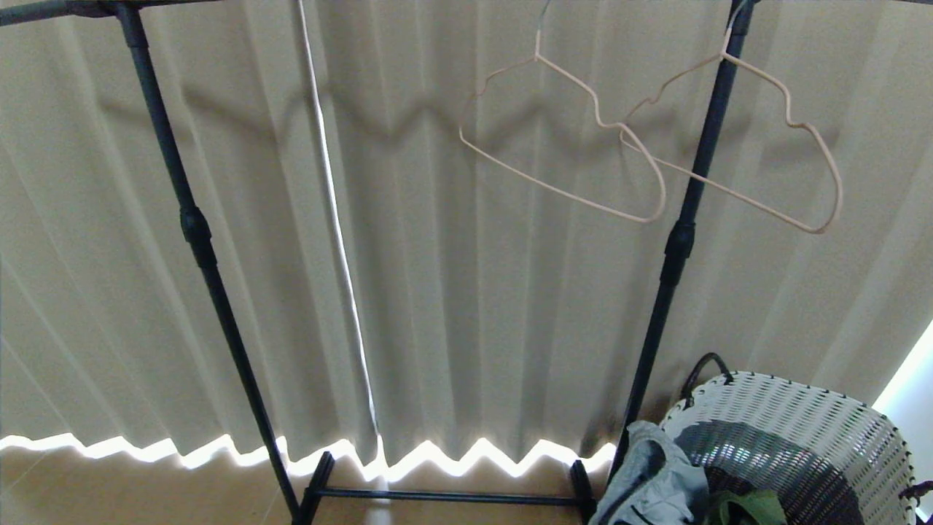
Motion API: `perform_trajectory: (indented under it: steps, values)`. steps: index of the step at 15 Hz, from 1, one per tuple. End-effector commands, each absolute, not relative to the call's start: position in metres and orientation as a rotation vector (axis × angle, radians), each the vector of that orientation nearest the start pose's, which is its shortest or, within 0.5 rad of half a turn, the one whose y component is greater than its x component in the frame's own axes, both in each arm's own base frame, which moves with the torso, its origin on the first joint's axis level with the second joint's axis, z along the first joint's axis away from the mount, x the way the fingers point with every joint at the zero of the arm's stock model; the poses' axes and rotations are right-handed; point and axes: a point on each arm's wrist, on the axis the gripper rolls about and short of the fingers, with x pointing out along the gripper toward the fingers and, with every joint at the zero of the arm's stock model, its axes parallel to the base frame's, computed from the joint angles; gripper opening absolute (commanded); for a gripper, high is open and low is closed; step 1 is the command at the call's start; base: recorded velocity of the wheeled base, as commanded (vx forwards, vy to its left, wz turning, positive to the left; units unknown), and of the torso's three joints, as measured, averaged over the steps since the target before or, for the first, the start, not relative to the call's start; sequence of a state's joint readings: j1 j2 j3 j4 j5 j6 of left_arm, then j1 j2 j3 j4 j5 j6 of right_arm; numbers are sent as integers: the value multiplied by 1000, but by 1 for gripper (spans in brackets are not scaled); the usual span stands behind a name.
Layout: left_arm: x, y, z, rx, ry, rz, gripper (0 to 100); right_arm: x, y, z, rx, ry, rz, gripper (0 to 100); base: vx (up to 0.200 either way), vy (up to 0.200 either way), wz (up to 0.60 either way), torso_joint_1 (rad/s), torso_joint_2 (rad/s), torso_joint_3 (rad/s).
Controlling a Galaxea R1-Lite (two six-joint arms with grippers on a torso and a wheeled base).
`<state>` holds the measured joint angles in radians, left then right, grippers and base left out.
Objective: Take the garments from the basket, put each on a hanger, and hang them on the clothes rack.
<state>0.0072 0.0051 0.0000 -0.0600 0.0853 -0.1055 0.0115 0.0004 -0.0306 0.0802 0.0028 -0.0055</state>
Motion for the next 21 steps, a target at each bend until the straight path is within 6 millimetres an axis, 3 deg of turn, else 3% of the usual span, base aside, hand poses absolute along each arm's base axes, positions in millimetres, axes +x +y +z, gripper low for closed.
perform_trajectory:
  steps: [1, 7, 10, 13, 15, 18, 21]
  values:
    - [-23, 2, 82, -108, -60, 91, 100, -25, 0, 76, -8, 51, 17, 100, 0, 0, 0, 0, 0, 0]
    - [-23, 2, 82, -109, -60, 90, 100, -25, 0, 76, -12, 40, 17, 100, 0, 0, 0, 0, 0, 0]
    - [-23, 2, 82, -109, -60, 90, 100, -25, 0, 78, -121, 31, 28, 100, 0, 0, 0, 0, 0, 0]
    - [-23, 2, 82, -110, -60, 94, 100, -29, 0, 98, -321, 15, 45, 100, 0, 0, 0, 0, 0, 0]
    - [-23, 2, 82, -110, -60, 94, 100, -22, 0, 110, -368, 95, 65, 100, 0, 0, 0, 0, 0, 0]
    - [-23, 2, 82, -111, -60, 94, 100, 12, 1, 124, -435, 343, 116, 100, 0, 0, 0, 0, 0, 0]
    - [-23, 2, 82, -111, -60, 94, 100, 67, 1, 129, -432, 635, 159, 100, 0, 0, 0, 0, 0, 0]
